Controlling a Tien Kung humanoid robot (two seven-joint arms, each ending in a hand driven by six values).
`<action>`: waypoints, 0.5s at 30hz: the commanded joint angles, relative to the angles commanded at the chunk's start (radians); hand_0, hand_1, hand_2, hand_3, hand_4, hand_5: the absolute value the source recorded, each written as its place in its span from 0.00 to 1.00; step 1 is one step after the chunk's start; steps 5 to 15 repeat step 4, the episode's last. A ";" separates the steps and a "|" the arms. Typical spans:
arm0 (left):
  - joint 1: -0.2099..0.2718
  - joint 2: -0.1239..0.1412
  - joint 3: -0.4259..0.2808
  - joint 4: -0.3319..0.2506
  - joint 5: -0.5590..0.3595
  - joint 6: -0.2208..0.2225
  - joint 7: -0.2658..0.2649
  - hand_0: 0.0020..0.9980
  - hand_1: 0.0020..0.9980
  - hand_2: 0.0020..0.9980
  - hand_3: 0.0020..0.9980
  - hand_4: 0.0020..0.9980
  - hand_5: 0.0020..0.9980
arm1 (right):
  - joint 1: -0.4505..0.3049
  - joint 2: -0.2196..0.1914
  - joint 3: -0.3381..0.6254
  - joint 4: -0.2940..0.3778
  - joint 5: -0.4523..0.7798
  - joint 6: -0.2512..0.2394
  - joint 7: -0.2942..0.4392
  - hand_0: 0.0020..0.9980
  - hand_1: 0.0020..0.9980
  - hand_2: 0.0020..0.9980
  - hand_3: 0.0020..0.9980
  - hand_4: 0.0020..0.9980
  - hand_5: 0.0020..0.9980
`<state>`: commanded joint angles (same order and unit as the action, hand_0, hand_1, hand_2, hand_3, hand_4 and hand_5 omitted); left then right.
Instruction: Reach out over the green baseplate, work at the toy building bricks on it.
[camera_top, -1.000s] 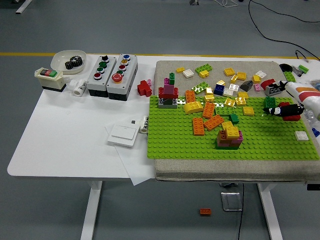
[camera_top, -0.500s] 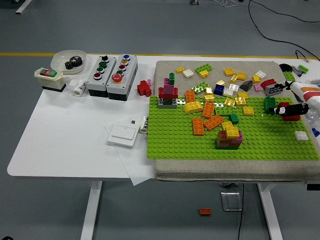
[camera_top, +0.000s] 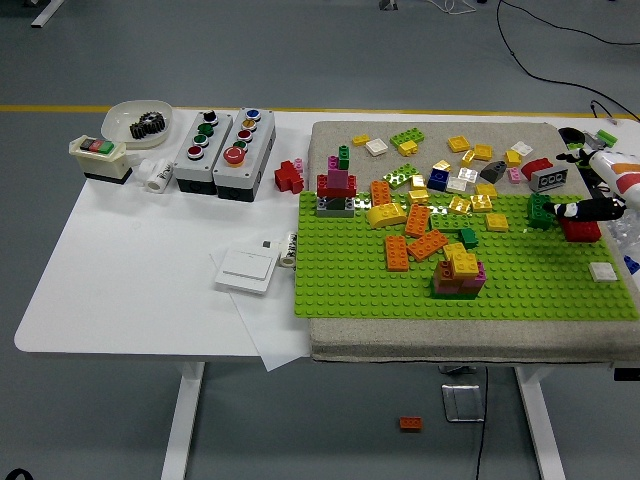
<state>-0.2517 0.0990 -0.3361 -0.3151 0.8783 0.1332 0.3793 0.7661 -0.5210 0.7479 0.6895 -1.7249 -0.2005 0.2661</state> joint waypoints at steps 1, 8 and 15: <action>0.000 0.000 0.002 0.000 -0.002 0.001 -0.001 0.78 0.76 0.74 0.59 0.65 0.68 | 0.000 0.000 0.000 0.002 0.001 -0.001 0.001 0.86 0.82 0.84 0.88 0.92 0.48; -0.004 0.000 0.002 -0.003 0.001 0.001 0.001 0.78 0.76 0.74 0.59 0.65 0.68 | -0.004 -0.005 0.005 0.023 0.024 -0.015 0.009 0.86 0.82 0.84 0.88 0.92 0.48; -0.004 0.000 0.002 -0.003 0.001 0.001 0.001 0.78 0.76 0.74 0.59 0.65 0.68 | -0.004 -0.005 0.005 0.023 0.024 -0.015 0.009 0.86 0.82 0.84 0.88 0.92 0.48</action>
